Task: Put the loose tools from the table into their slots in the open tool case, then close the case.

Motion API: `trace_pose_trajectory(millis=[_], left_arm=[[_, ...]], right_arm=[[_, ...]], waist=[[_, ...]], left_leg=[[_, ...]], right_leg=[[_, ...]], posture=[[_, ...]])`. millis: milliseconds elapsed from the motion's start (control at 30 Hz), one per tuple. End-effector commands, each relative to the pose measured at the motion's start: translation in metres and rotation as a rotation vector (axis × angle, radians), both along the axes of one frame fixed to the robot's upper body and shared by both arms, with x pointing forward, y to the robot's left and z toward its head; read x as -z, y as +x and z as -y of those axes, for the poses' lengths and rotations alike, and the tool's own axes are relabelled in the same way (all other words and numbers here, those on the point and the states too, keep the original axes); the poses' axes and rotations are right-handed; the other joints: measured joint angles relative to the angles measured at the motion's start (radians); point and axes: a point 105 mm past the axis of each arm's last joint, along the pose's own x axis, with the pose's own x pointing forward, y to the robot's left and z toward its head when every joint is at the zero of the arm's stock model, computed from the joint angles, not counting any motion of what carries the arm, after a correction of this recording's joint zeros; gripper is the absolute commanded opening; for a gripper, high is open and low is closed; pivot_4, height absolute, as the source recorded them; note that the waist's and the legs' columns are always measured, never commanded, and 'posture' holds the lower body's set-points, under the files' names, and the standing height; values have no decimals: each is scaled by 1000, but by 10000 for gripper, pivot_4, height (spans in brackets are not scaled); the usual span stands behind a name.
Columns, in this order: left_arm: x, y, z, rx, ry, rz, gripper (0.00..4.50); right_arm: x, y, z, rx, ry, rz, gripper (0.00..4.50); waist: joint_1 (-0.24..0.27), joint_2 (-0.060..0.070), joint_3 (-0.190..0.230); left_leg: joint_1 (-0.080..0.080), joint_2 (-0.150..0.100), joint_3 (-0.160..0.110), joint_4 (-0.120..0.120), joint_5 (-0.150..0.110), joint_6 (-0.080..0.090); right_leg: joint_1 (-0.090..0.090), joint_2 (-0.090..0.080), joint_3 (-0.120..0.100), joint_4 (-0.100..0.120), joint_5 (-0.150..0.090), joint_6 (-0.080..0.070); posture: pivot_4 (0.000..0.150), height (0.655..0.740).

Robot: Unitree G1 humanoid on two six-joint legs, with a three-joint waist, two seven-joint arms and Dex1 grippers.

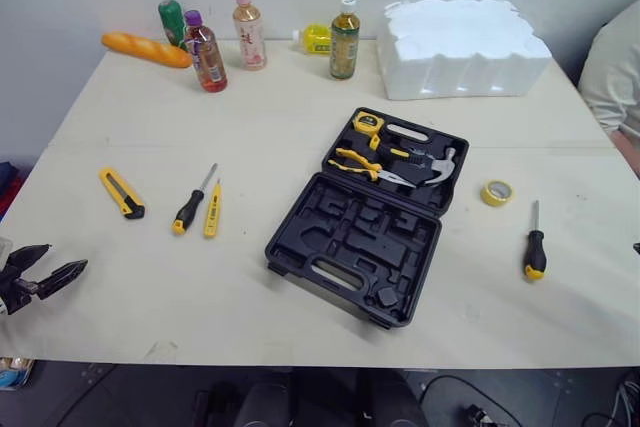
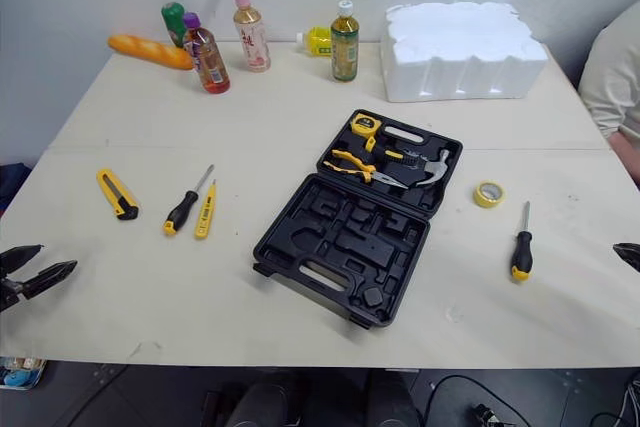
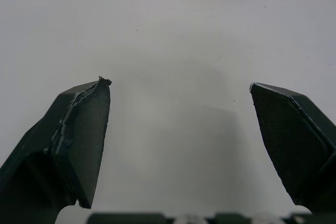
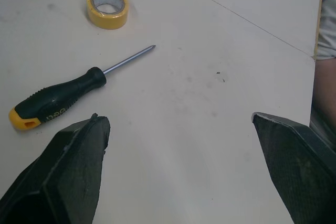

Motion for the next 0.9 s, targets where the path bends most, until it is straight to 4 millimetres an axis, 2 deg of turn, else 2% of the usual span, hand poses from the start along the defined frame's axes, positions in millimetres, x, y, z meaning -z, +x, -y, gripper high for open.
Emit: trace_pose_trajectory(millis=[33, 467, 700, 833, 900], left_arm=[[-21, 2, -7, -1, 45, 34, 44601], [-23, 10, -3, 0, 35, 42, 44601], [-24, 10, 7, 54, 9, 39, 44601], [-33, 14, 18, 100, 13, 59, 44601], [-41, 21, 33, 166, 24, 70, 44601]], right_arm=[[-11, 0, 0, -1, -8, 55, 45000], [-13, 4, 1, 4, -23, 89, 45000], [-9, 5, -5, -1, -5, 71, 45000], [-7, 3, -8, -1, -7, 65, 45000], [-8, 3, -14, -11, -15, 69, 45000]], waist=[[1, 0, 0], [0, 1, 0], [0, 1, 0], [1, 1, 0], [2, 1, 0]], left_leg=[[0, 0, 0, 0, 0, 0], [0, 0, 1, 0, -2, 0], [0, 1, 1, 0, -2, 0], [0, 1, 1, 0, -2, 0], [0, 1, 1, 0, -2, 0]], right_leg=[[0, 0, 0, 0, 0, 0], [0, 0, 1, -1, 0, 0], [0, 0, 1, -1, 0, 0], [0, 0, 1, -2, 0, 0], [0, 0, 1, -2, 0, 0]], posture=[[1500, 7383], [1500, 7383], [1500, 7383], [1500, 7383], [1500, 7383]])
